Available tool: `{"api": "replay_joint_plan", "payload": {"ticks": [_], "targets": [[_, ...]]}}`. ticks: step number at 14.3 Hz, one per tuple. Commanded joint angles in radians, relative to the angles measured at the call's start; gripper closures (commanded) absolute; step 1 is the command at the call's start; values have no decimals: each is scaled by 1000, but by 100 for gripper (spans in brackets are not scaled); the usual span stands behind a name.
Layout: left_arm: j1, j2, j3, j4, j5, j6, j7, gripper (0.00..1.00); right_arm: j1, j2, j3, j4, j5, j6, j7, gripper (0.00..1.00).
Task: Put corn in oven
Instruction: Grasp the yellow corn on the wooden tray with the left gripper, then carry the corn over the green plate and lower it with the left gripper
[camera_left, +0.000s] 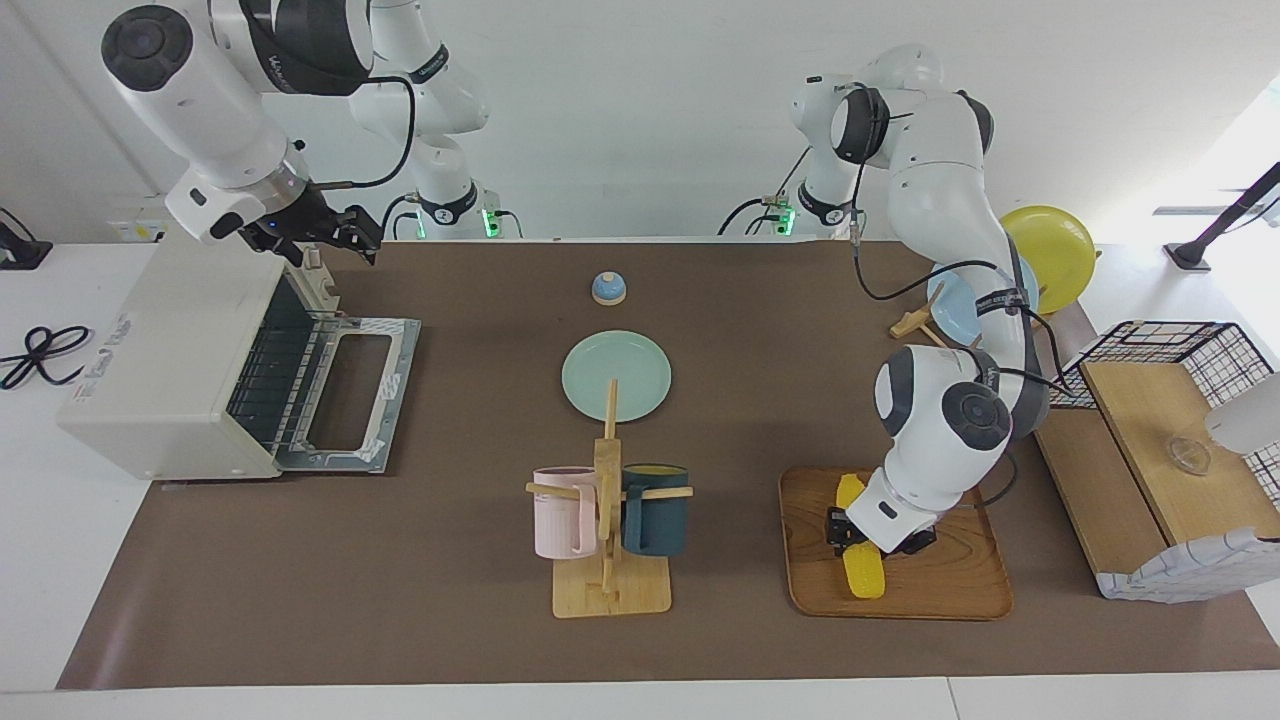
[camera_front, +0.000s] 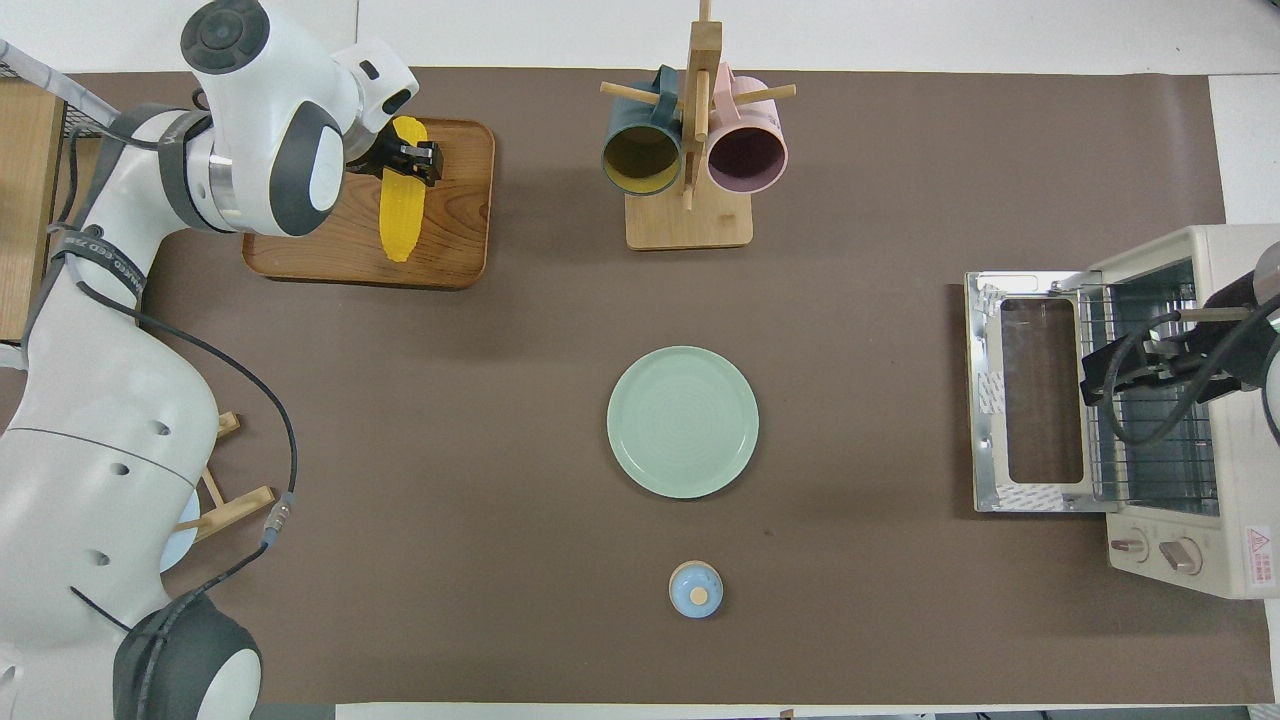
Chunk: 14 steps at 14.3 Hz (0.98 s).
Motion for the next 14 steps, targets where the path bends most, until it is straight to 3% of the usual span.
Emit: {"api": "replay_joint_plan", "payload": {"ticks": [1,4,6,9,14], "targets": [[-18,-190,5,-177,-16,-55,-85,100,48,23,-25,32,6,2,15,0],[-83,-411,2,-425,-24,-47,-186,100,47,25,-49,47,18,26,35,0],[-140,-497,0,-514,-48,-46,-243,100,30,23,-49,47,18,57,30,0],[-263,-551,2,-587,-71,-21,-375,100,34,19,-47,47,18,56,30,0],[-439,-606,0,-783,-71,256,-503,100,33,19,-47,46,20,54,29,0]]}}
